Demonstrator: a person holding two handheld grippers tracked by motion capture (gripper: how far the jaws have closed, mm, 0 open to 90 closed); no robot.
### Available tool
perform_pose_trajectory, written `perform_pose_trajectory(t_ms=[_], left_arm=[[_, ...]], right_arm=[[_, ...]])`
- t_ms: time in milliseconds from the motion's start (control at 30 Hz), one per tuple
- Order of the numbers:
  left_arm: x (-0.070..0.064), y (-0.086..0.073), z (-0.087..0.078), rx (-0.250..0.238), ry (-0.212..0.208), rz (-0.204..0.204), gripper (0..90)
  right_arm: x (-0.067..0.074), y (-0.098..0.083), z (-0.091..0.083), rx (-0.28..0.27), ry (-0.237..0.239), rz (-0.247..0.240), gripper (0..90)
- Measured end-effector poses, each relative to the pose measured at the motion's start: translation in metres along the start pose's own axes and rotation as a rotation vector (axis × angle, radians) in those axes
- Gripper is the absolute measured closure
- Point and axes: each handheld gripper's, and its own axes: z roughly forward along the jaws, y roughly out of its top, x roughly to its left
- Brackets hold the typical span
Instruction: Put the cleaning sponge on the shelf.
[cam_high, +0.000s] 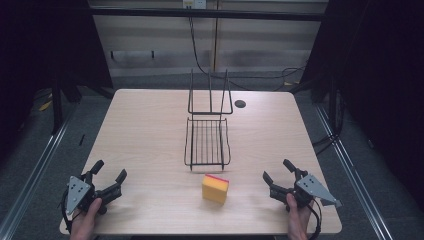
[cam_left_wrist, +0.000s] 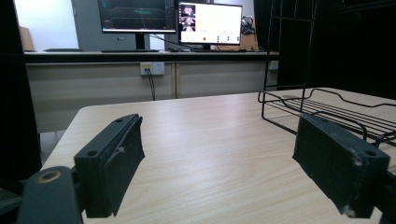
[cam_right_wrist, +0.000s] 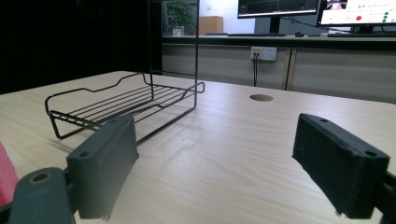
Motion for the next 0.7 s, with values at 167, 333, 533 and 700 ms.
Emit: perform_pose_trajectory(t_ms=[167,333,533,700], left_arm=[[-0.0003,-0.0001,0.0000,-0.001,-0.001,-0.003,15.6],[-0.0004,-0.0001,0.0000,-0.003,0.000,-0.004,15.6],[-0.0004,-0.0001,0.0001,-0.004,0.001,-0.006,15.6],[-0.0002,0.0000,0.0000,-0.001,0.000,-0.002,15.6]], right_arm=[[0.0000,0.0009,0.0014,0.026,0.017,0.002,12.9],[0.0004,0.0020,0.0043,0.060,0.049,-0.004,12.9],[0.0003,0.0034,0.0044,0.108,0.066,0.040,12.6],[-0.0003,0.0040,0.0031,0.158,0.099,0.064,12.7]])
